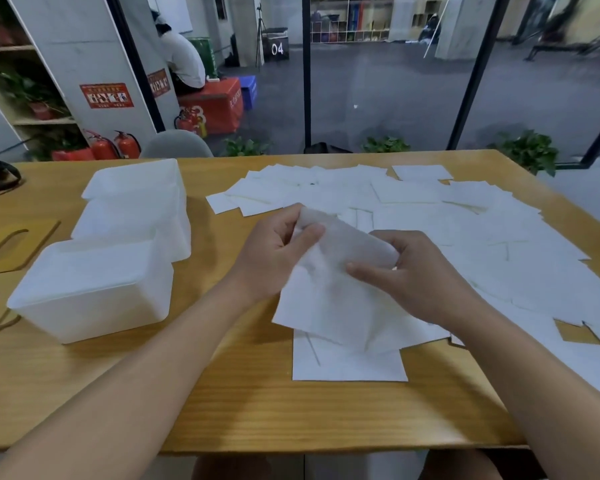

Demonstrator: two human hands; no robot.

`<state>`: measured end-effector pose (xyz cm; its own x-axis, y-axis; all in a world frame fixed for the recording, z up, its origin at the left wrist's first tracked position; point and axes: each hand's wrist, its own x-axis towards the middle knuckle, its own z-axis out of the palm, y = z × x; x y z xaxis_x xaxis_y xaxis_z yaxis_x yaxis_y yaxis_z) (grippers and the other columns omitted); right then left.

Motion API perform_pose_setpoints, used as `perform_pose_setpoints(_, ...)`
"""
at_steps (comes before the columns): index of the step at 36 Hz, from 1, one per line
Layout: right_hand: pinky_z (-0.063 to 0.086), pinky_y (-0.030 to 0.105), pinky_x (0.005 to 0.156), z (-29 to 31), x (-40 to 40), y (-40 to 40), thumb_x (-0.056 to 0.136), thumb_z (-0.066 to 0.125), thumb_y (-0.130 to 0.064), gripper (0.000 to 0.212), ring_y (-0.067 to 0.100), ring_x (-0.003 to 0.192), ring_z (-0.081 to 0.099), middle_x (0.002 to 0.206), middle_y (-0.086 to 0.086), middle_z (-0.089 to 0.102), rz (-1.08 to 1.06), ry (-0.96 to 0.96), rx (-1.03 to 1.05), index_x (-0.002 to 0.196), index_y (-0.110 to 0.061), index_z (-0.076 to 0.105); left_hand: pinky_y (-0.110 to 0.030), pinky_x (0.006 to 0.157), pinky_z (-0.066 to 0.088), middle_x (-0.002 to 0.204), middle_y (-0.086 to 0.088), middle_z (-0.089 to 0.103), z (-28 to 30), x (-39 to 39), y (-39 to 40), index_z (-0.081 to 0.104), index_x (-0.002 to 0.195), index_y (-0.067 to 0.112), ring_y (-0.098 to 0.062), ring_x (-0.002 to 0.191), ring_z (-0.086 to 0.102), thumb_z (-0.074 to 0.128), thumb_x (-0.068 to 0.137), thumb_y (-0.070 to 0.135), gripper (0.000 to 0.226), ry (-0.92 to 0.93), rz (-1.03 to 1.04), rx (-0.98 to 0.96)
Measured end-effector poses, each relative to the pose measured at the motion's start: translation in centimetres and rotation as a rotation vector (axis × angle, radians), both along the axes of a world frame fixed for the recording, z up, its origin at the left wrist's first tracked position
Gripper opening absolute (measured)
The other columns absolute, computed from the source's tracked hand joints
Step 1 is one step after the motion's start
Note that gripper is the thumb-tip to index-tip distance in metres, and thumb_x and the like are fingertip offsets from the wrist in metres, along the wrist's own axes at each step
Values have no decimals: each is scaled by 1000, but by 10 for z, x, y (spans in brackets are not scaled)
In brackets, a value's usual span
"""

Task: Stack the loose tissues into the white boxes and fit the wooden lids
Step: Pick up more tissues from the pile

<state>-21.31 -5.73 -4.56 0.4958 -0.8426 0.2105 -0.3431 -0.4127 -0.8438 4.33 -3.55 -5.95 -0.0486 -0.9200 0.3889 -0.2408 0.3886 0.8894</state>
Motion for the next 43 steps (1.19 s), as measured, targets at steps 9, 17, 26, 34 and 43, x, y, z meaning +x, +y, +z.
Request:
perform_pose_setpoints(9,58,19,71,0,14,-56,108,67,-32,13,1,97,76,111,-23,79,-126,-117,-4,119,-38,73,-39,67,63,114,-12,80,-13,1,-32,62,132,21,-34,97,79,69,110,35,27,218,-15,115)
perform_pose_setpoints(17,63,35,89,-26,-10,-68,107,55,1,32,15,124,73,138,-9,73,141,-149,109,118,-20,77,-36,98,62,127,-6,79,-29,21,-35,79,119,7,-26,121,74,71,101,-5,22,88,-87,182)
perform_pose_setpoints(26,56,56,93,-18,-11,-69,106,59,-31,30,42,116,75,130,12,77,25,-368,492,121,-11,77,-33,91,59,120,-1,82,-30,23,-29,86,113,21,-18,108,78,45,95,-13,57,67,-30,316)
perform_pose_setpoints(34,57,31,93,-21,-7,-61,85,90,-27,33,22,102,79,117,4,81,132,-206,330,116,-26,81,-38,80,60,129,-19,76,-20,28,-20,81,118,4,-32,105,73,49,94,-3,41,276,-164,353)
perform_pose_setpoints(43,57,17,75,-28,6,-46,89,83,-10,30,5,80,72,97,-17,80,68,122,-29,102,-36,77,-21,77,56,101,17,77,-36,32,-39,80,110,37,-7,91,72,67,107,31,15,-414,283,128)
